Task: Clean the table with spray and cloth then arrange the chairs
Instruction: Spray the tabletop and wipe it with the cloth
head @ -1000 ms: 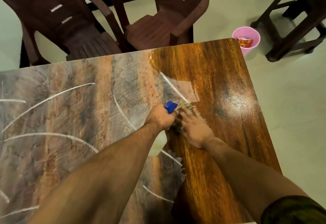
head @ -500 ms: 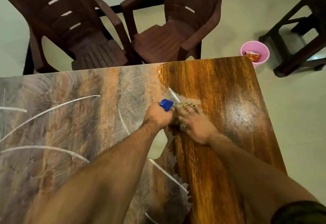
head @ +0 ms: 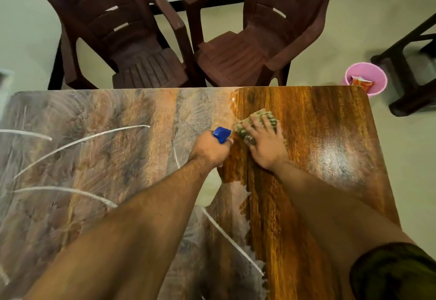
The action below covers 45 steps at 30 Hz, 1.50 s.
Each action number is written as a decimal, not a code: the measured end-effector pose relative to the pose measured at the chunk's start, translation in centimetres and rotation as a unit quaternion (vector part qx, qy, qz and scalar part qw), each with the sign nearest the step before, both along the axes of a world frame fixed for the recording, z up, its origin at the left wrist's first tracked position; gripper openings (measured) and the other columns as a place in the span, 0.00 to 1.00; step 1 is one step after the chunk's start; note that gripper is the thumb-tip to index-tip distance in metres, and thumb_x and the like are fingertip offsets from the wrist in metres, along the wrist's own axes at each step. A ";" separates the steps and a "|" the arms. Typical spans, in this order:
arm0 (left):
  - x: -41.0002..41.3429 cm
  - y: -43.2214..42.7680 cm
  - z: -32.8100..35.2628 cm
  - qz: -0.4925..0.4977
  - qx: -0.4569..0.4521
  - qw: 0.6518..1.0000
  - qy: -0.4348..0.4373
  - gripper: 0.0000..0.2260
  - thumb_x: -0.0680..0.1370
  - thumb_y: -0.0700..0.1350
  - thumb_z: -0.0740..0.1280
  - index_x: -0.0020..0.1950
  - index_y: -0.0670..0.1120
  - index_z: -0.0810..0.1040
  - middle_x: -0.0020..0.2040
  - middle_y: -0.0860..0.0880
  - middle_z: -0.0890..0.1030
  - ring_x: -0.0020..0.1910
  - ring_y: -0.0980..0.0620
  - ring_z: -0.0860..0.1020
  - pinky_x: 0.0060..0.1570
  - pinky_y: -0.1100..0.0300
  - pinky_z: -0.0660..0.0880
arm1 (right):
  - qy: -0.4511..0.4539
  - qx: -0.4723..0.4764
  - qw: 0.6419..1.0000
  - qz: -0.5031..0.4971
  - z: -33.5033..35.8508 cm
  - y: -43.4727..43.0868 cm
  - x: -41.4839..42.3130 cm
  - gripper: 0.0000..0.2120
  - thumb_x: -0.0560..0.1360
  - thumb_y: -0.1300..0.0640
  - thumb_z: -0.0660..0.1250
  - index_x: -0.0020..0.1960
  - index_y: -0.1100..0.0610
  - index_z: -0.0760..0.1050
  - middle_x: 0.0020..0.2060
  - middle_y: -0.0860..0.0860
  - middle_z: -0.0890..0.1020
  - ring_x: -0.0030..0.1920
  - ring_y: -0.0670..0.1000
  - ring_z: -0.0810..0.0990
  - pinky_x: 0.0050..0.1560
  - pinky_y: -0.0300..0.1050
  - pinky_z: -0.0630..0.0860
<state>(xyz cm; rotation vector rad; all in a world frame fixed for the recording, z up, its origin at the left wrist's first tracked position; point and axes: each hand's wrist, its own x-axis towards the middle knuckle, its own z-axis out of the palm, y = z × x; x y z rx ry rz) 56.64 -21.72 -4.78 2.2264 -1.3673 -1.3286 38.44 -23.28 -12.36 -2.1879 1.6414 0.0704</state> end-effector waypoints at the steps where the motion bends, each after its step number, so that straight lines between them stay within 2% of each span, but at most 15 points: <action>1: 0.3 -0.4 0.0 0.005 -0.006 1.000 -0.007 0.14 0.80 0.51 0.69 0.38 0.46 0.72 0.29 0.46 0.78 0.29 0.46 0.80 0.30 0.61 0.73 | 0.008 0.002 0.998 -0.062 -0.1 -0.9 0.4 0.28 0.83 0.44 0.53 0.81 0.42 0.49 0.81 0.47 0.45 0.80 0.55 0.40 0.77 0.65 0.37; 4: 1.1 -1.8 0.0 0.008 -0.019 0.999 -0.044 0.14 0.80 0.51 0.68 0.38 0.48 0.70 0.31 0.49 0.75 0.30 0.51 0.76 0.28 0.62 0.69 | 0.012 0.014 0.993 -0.118 -0.2 -2.1 1.9 0.27 0.84 0.43 0.49 0.81 0.44 0.48 0.81 0.47 0.43 0.80 0.55 0.39 0.76 0.64 0.35; 7: 2.0 -3.7 -0.5 0.016 -0.043 0.997 -0.068 0.12 0.78 0.52 0.69 0.41 0.47 0.72 0.37 0.48 0.77 0.37 0.48 0.77 0.38 0.59 0.73 | 0.001 0.006 0.988 -0.157 -0.2 -4.1 2.6 0.27 0.84 0.42 0.48 0.81 0.44 0.48 0.81 0.47 0.45 0.80 0.55 0.40 0.76 0.65 0.36; 12: 3.2 -7.0 -0.7 0.024 -0.068 0.994 -0.076 0.10 0.77 0.50 0.68 0.47 0.45 0.73 0.37 0.48 0.74 0.38 0.47 0.76 0.40 0.56 0.76 | 0.006 0.003 0.964 -0.266 0.0 -9.4 5.5 0.27 0.83 0.44 0.50 0.81 0.46 0.51 0.81 0.50 0.47 0.80 0.59 0.41 0.74 0.69 0.36; 15: 4.1 -8.6 -0.6 0.005 -0.059 0.995 -0.081 0.09 0.78 0.48 0.66 0.49 0.43 0.75 0.36 0.48 0.76 0.33 0.52 0.76 0.28 0.64 0.71 | -0.013 -0.029 0.999 0.018 0.1 -9.8 8.1 0.28 0.82 0.47 0.55 0.80 0.48 0.56 0.81 0.51 0.53 0.80 0.57 0.45 0.77 0.64 0.40; 17: 5.1 -9.4 -0.2 -0.005 -0.068 0.994 -0.088 0.08 0.79 0.47 0.64 0.48 0.42 0.75 0.33 0.49 0.75 0.29 0.54 0.74 0.19 0.70 0.64 | -0.030 -0.012 0.982 0.188 -0.2 -10.2 8.6 0.27 0.80 0.49 0.57 0.79 0.49 0.61 0.80 0.50 0.58 0.81 0.53 0.46 0.78 0.59 0.38; 19: 5.8 -9.3 0.0 0.010 -0.073 0.994 -0.075 0.09 0.79 0.47 0.65 0.47 0.42 0.75 0.34 0.46 0.78 0.31 0.51 0.78 0.25 0.66 0.73 | -0.029 -0.031 0.986 0.161 -0.5 -11.5 8.4 0.26 0.81 0.48 0.56 0.79 0.46 0.60 0.80 0.48 0.57 0.81 0.52 0.46 0.78 0.60 0.39; 21: 6.7 -8.4 0.4 0.033 -0.067 0.995 -0.059 0.09 0.79 0.49 0.68 0.46 0.43 0.74 0.37 0.44 0.81 0.35 0.47 0.82 0.36 0.57 0.81 | -0.006 -0.028 0.999 -0.014 -0.5 -12.5 9.3 0.26 0.83 0.46 0.53 0.80 0.44 0.54 0.81 0.48 0.51 0.81 0.55 0.45 0.77 0.64 0.40; 23: 7.6 -7.7 0.4 0.037 -0.062 0.995 -0.063 0.08 0.79 0.48 0.67 0.46 0.43 0.75 0.35 0.45 0.81 0.33 0.49 0.81 0.36 0.58 0.80 | 0.011 0.014 0.993 -0.119 0.0 -13.1 12.3 0.29 0.83 0.45 0.53 0.81 0.45 0.49 0.81 0.49 0.46 0.80 0.59 0.42 0.76 0.67 0.37; 26: 8.9 -6.9 0.4 0.012 -0.047 0.996 -0.076 0.09 0.79 0.45 0.64 0.46 0.39 0.79 0.34 0.42 0.84 0.34 0.47 0.83 0.32 0.60 0.77 | 0.053 -0.010 0.993 0.106 0.2 -10.8 16.7 0.44 0.77 0.41 0.64 0.81 0.49 0.40 0.81 0.51 0.41 0.80 0.59 0.38 0.77 0.66 0.39; 29: 9.4 -5.6 0.2 0.018 -0.044 0.997 -0.054 0.12 0.79 0.46 0.65 0.44 0.38 0.80 0.34 0.40 0.84 0.33 0.45 0.83 0.35 0.58 0.79 | 0.014 -0.011 0.970 0.244 0.2 -8.4 15.5 0.38 0.78 0.41 0.60 0.82 0.51 0.48 0.81 0.47 0.51 0.80 0.52 0.40 0.78 0.59 0.36; 34: 9.2 -2.9 -0.4 0.031 -0.025 0.999 0.012 0.11 0.78 0.48 0.68 0.40 0.43 0.77 0.31 0.44 0.82 0.27 0.47 0.82 0.31 0.61 0.76 | -0.068 -0.021 0.997 -0.002 0.0 -6.8 8.8 0.26 0.83 0.45 0.56 0.80 0.43 0.55 0.80 0.46 0.52 0.81 0.54 0.46 0.78 0.59 0.39; 39: 9.0 -0.2 -1.5 0.004 -0.001 0.999 0.048 0.12 0.78 0.46 0.68 0.38 0.45 0.71 0.29 0.46 0.77 0.28 0.45 0.83 0.29 0.60 0.75 | -0.014 0.009 0.963 -0.268 -0.1 -4.1 6.2 0.27 0.84 0.45 0.53 0.81 0.46 0.52 0.81 0.48 0.48 0.80 0.56 0.43 0.77 0.61 0.39; 42: 9.3 1.1 -1.7 0.015 -0.001 0.999 0.044 0.10 0.77 0.47 0.68 0.39 0.45 0.71 0.33 0.45 0.77 0.30 0.46 0.81 0.33 0.59 0.77 | 0.020 -0.002 0.987 -0.157 0.4 -0.9 9.7 0.28 0.83 0.43 0.50 0.81 0.44 0.46 0.81 0.49 0.44 0.80 0.57 0.39 0.77 0.62 0.36; 45: 9.7 2.0 -1.3 0.026 -0.016 0.999 0.017 0.10 0.76 0.49 0.70 0.42 0.45 0.75 0.36 0.46 0.78 0.33 0.48 0.78 0.35 0.59 0.75 | 0.009 0.004 0.994 0.110 1.1 4.0 13.2 0.28 0.81 0.49 0.56 0.80 0.48 0.55 0.81 0.52 0.51 0.80 0.56 0.41 0.78 0.63 0.38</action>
